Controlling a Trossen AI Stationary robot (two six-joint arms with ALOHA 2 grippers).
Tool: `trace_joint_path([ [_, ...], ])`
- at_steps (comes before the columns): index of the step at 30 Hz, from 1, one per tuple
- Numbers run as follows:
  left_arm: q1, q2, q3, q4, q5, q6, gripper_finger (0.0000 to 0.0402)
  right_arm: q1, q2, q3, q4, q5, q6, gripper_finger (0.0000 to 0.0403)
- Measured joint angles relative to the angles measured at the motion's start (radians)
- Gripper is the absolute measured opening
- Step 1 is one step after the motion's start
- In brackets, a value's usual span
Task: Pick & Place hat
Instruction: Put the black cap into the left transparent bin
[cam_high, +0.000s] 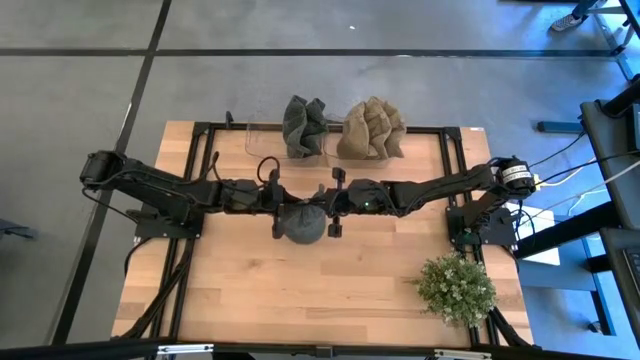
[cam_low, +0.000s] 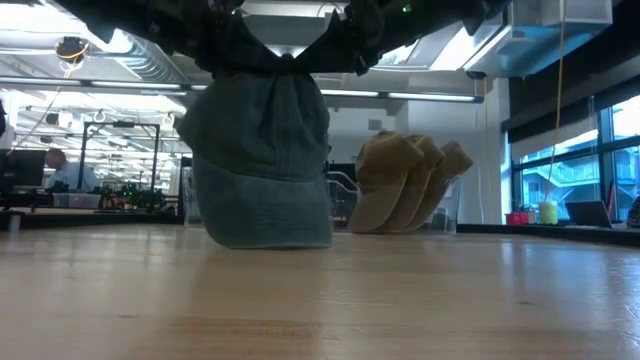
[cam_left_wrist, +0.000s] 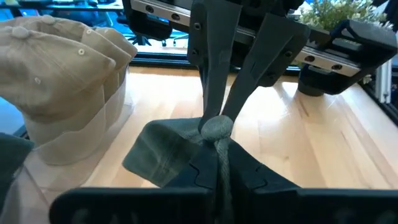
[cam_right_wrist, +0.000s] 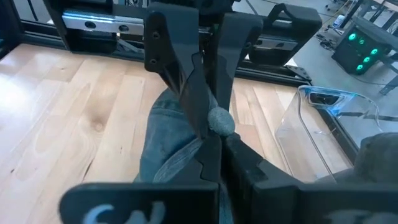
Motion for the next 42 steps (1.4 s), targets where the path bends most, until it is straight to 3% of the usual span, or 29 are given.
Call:
trace_joint_path([
  [8, 0.002, -0.045, 0.0, -0.034, 0.036, 0.09, 0.0005, 0.0, -0.018, 0.002, -0.037, -0.03, -0.103, 0.0033],
  [17, 0.078, -0.173, 0.011, -0.203, 0.238, 0.142, 0.0004, 0.009, -0.164, -0.001, -0.203, -0.03, -0.13, 0.0168],
  [22, 0.183, -0.229, 0.182, -0.483, 0.347, 0.251, 0.0004, 0.013, -0.223, 0.0, -0.224, -0.03, -0.131, 0.0205],
  [26, 0.266, -0.223, 0.336, -0.698, 0.452, 0.461, 0.0004, 0.012, -0.224, 0.0, -0.244, -0.029, -0.133, 0.0215],
  [31, 0.379, -0.216, 0.488, -0.819, 0.475, 0.744, 0.0005, 0.002, -0.214, -0.002, -0.303, -0.03, -0.13, 0.0217],
  [35, 0.502, -0.215, 0.574, -0.862, 0.486, 0.821, 0.0004, -0.013, -0.215, -0.001, -0.311, -0.029, -0.129, 0.0217],
  [37, 0.561, -0.214, 0.59, -0.906, 0.561, 0.849, 0.0004, -0.018, -0.215, -0.001, -0.314, -0.029, -0.129, 0.0217],
  [42, 0.662, -0.209, 0.593, -0.959, 0.924, 0.86, 0.0004, -0.049, -0.215, -0.001, -0.312, -0.024, -0.127, 0.0217],
])
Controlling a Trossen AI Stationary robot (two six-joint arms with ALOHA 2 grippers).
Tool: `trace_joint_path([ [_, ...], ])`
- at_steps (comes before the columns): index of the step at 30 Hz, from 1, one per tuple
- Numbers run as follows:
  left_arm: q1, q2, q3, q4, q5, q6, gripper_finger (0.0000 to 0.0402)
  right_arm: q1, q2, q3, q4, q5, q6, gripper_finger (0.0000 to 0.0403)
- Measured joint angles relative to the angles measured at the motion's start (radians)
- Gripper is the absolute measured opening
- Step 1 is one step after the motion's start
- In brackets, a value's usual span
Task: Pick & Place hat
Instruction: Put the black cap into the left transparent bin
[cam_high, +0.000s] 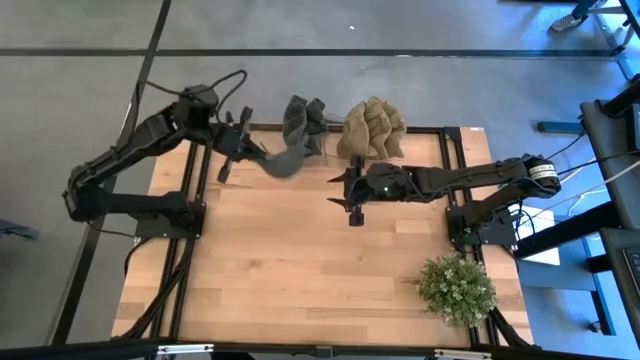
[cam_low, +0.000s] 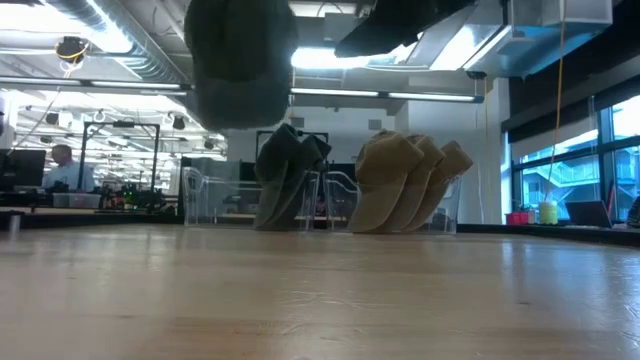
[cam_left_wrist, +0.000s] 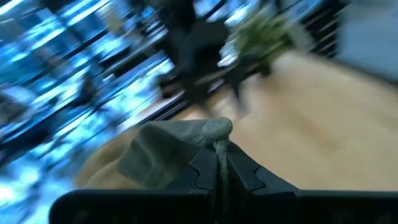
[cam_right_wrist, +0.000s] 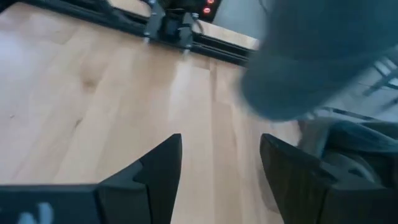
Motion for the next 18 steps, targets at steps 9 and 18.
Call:
trace_joint_path([
  [9, 0.012, 0.063, 0.0, -0.143, 0.247, -0.003, 0.0005, -0.077, 0.0, 0.0, 0.047, -0.059, 0.159, 0.0217],
  [18, -0.04, 0.13, 0.0, -0.166, 0.253, -0.002, 0.0005, -0.082, 0.005, 0.0, 0.071, -0.061, 0.204, 0.0217],
])
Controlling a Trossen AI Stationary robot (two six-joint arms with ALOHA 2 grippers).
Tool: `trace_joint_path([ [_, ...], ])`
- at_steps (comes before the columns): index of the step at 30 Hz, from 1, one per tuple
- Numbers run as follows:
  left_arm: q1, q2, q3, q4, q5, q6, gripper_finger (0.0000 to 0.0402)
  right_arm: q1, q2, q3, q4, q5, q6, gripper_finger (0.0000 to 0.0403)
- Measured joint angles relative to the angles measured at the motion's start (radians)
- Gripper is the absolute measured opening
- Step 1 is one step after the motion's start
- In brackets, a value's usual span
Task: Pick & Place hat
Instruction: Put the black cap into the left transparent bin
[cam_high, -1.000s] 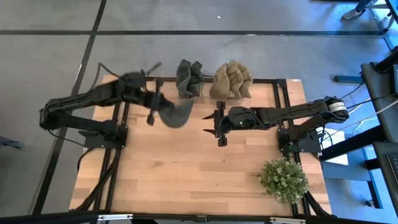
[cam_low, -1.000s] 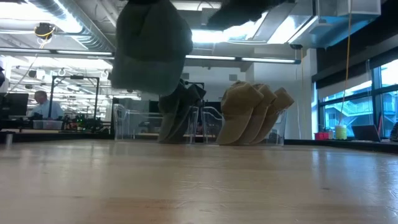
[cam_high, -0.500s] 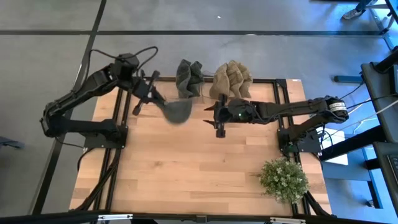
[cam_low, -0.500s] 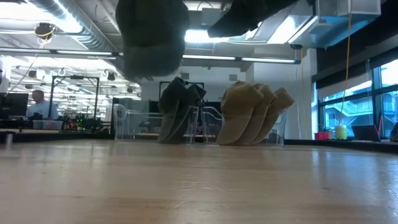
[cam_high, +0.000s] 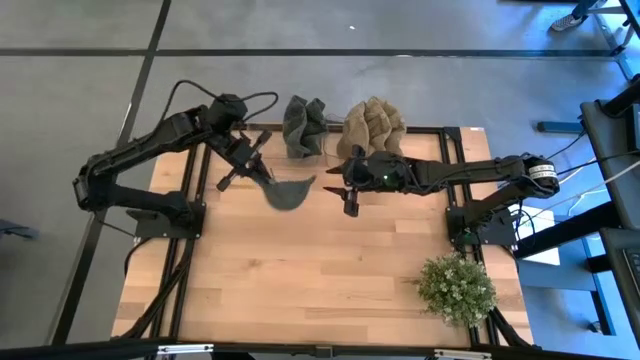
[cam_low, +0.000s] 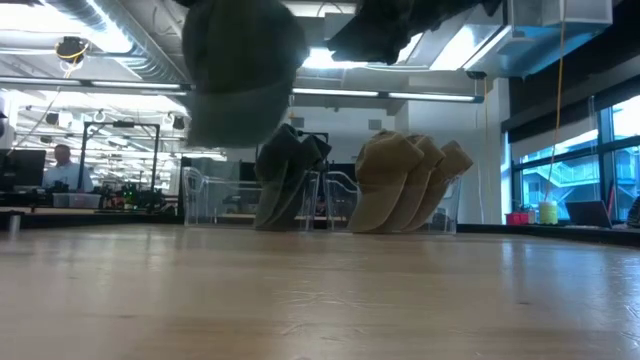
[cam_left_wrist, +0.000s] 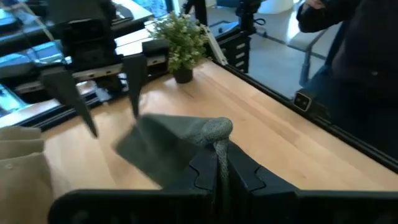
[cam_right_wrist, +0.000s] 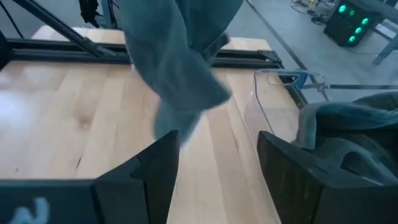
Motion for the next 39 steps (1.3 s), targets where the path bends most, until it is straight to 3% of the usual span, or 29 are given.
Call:
trace_joint_path([
  [6, -0.047, 0.021, 0.0, 0.0, -0.028, 0.002, 0.0007, 0.0, 0.028, -0.001, 0.004, -0.02, -0.004, 0.0217],
  [15, -0.091, 0.021, 0.0, 0.001, -0.04, 0.007, 0.0006, 0.002, 0.119, -0.001, 0.176, -0.232, -0.077, 0.0217],
  [24, -0.119, 0.021, 0.0, 0.001, -0.065, 0.008, 0.0005, 0.005, 0.166, -0.001, 0.239, -0.26, -0.102, 0.0209],
  [28, -0.12, 0.021, 0.0, 0.001, -0.091, 0.009, 0.0006, 0.014, 0.166, -0.001, 0.245, -0.261, -0.106, 0.017],
  [39, -0.12, 0.021, 0.0, 0.001, -0.102, 0.008, 0.0006, 0.021, 0.166, -0.001, 0.253, -0.263, -0.127, 0.0012],
])
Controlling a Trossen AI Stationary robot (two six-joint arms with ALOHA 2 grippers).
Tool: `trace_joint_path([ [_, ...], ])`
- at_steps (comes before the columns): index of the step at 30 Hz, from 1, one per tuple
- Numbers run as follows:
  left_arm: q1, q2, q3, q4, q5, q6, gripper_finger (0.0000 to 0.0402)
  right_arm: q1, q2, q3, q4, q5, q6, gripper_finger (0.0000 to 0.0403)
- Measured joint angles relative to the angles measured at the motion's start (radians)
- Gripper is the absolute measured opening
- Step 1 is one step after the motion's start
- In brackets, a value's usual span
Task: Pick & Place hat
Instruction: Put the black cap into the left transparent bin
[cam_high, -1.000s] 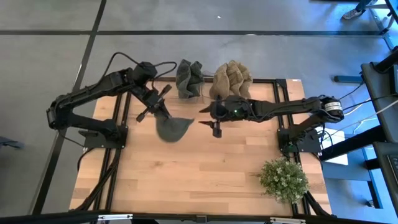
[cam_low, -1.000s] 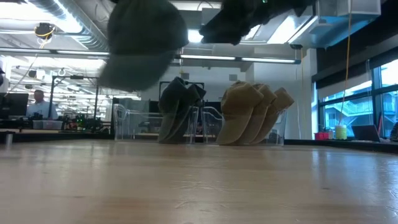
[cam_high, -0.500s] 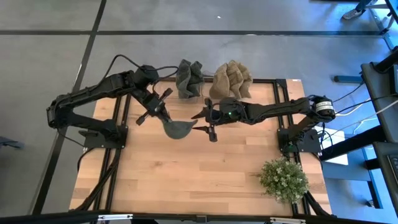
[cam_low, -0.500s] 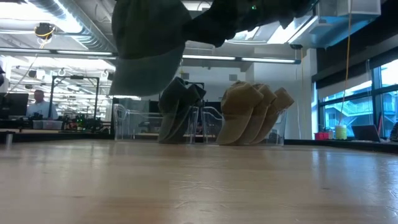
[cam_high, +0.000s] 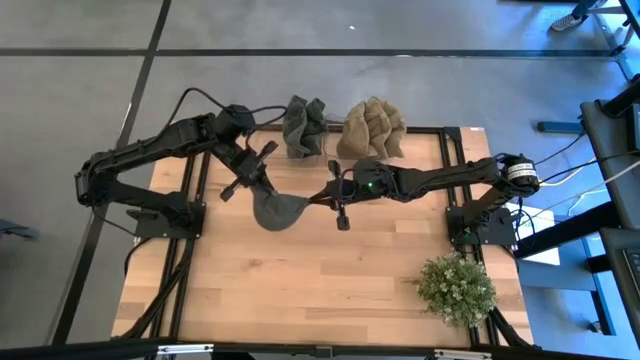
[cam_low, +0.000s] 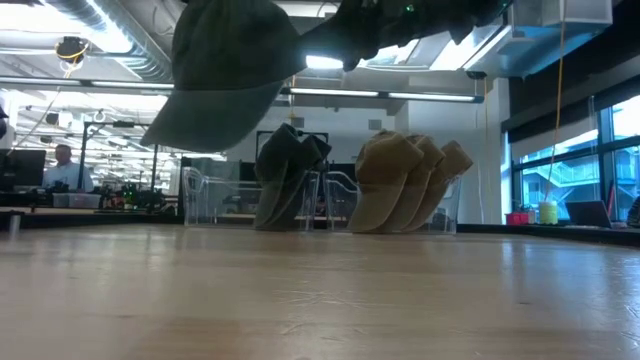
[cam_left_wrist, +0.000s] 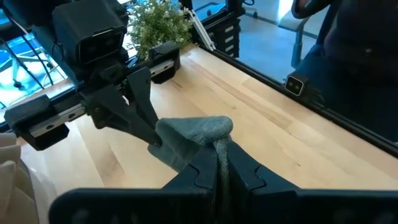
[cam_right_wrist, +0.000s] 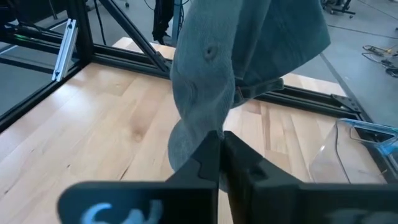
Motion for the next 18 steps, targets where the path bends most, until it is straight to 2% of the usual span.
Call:
trace_joint_path([
  [3, 0.0, 0.0, 0.0, 0.002, -0.011, -0.002, 0.0005, 0.0, 0.0, 0.0, 0.0, 0.0, 0.005, 0.0016],
  [5, 0.0, 0.0, 0.0, 0.014, -0.08, -0.021, 0.0006, 0.0, 0.0, 0.0, 0.0, 0.0, 0.023, 0.0021],
  [10, 0.001, -0.001, -0.001, 0.062, -0.492, -0.101, 0.0005, 0.0, 0.0, 0.0, 0.001, 0.002, 0.024, 0.0008],
  [12, 0.0, 0.0, -0.001, 0.088, -0.606, -0.121, 0.0006, -0.001, 0.0, 0.0, 0.011, 0.012, 0.025, 0.0008],
  [14, -0.001, 0.0, -0.002, 0.117, -0.66, -0.137, 0.0006, -0.002, 0.0, 0.0, 0.018, 0.019, 0.027, 0.0012],
  [18, -0.001, 0.0, -0.002, 0.191, -0.673, -0.173, 0.0005, -0.001, -0.002, 0.0, 0.053, 0.049, 0.024, 0.0013],
])
